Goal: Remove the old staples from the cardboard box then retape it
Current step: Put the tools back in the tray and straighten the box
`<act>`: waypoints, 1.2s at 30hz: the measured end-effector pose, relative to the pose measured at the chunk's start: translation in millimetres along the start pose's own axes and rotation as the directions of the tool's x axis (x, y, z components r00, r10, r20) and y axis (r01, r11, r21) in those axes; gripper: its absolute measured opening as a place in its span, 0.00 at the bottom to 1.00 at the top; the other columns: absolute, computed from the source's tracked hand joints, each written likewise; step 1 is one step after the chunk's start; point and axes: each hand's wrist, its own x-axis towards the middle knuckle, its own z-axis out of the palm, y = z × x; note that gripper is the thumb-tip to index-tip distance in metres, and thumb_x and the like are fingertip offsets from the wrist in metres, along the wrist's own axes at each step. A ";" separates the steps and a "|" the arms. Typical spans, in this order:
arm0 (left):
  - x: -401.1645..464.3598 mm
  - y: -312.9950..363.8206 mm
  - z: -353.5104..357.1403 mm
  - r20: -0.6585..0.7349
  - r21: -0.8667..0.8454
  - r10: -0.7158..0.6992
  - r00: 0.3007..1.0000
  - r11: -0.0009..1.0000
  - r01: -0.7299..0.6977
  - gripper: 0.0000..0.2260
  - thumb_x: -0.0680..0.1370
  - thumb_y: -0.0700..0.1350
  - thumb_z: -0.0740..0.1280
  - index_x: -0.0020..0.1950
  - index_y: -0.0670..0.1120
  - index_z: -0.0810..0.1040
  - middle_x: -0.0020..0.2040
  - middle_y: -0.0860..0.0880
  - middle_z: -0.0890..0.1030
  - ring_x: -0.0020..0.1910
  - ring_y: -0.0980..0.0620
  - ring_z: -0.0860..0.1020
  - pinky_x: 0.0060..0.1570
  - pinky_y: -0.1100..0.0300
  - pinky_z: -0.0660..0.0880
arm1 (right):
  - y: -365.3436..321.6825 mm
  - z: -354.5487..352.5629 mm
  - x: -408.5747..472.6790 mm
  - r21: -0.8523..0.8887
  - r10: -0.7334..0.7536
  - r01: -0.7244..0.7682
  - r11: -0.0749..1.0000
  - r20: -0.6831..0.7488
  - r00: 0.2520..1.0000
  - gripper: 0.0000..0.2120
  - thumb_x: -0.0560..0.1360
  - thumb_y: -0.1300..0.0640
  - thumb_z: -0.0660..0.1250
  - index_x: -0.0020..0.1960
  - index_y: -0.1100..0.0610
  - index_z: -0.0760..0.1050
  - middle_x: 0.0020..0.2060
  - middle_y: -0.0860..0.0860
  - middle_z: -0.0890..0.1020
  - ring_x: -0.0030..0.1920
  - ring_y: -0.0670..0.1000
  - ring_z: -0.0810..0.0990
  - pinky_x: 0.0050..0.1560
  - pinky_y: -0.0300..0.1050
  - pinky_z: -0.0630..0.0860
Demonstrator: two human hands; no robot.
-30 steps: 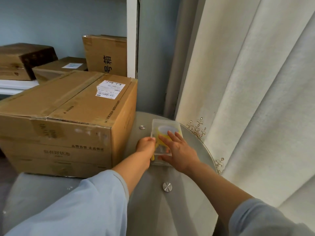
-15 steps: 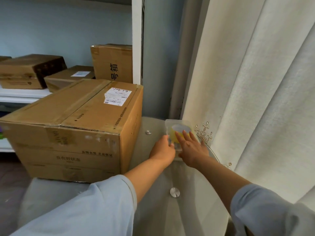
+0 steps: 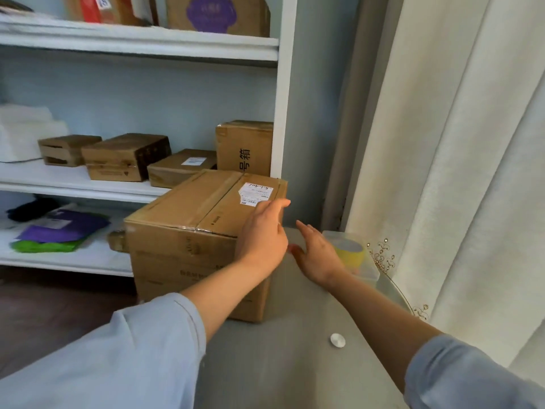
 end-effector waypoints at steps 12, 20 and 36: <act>-24.9 -62.9 -74.2 0.219 0.491 -0.234 0.947 0.865 0.100 0.24 0.82 0.53 0.55 0.77 0.54 0.55 0.78 0.54 0.52 0.77 0.54 0.48 0.74 0.44 0.45 | -72.0 16.0 -20.9 0.356 0.092 -0.099 0.929 0.036 0.995 0.28 0.77 0.43 0.63 0.72 0.53 0.63 0.65 0.52 0.75 0.65 0.56 0.74 0.65 0.53 0.72; -35.8 -51.3 -82.1 0.100 0.536 -0.116 0.988 0.843 0.045 0.22 0.79 0.50 0.63 0.72 0.56 0.66 0.72 0.56 0.67 0.71 0.52 0.62 0.71 0.47 0.56 | -67.5 1.8 -23.6 0.542 0.122 -0.193 0.818 0.164 0.979 0.28 0.78 0.53 0.65 0.75 0.53 0.59 0.63 0.48 0.75 0.60 0.48 0.73 0.60 0.46 0.70; -22.2 -74.9 -112.0 0.107 0.636 -0.475 0.874 0.708 0.307 0.25 0.80 0.63 0.47 0.75 0.57 0.58 0.75 0.46 0.60 0.75 0.41 0.56 0.70 0.35 0.52 | -85.0 12.6 -25.6 0.714 0.419 -0.520 0.469 0.338 0.843 0.19 0.79 0.43 0.59 0.63 0.54 0.65 0.49 0.51 0.75 0.53 0.54 0.72 0.54 0.54 0.69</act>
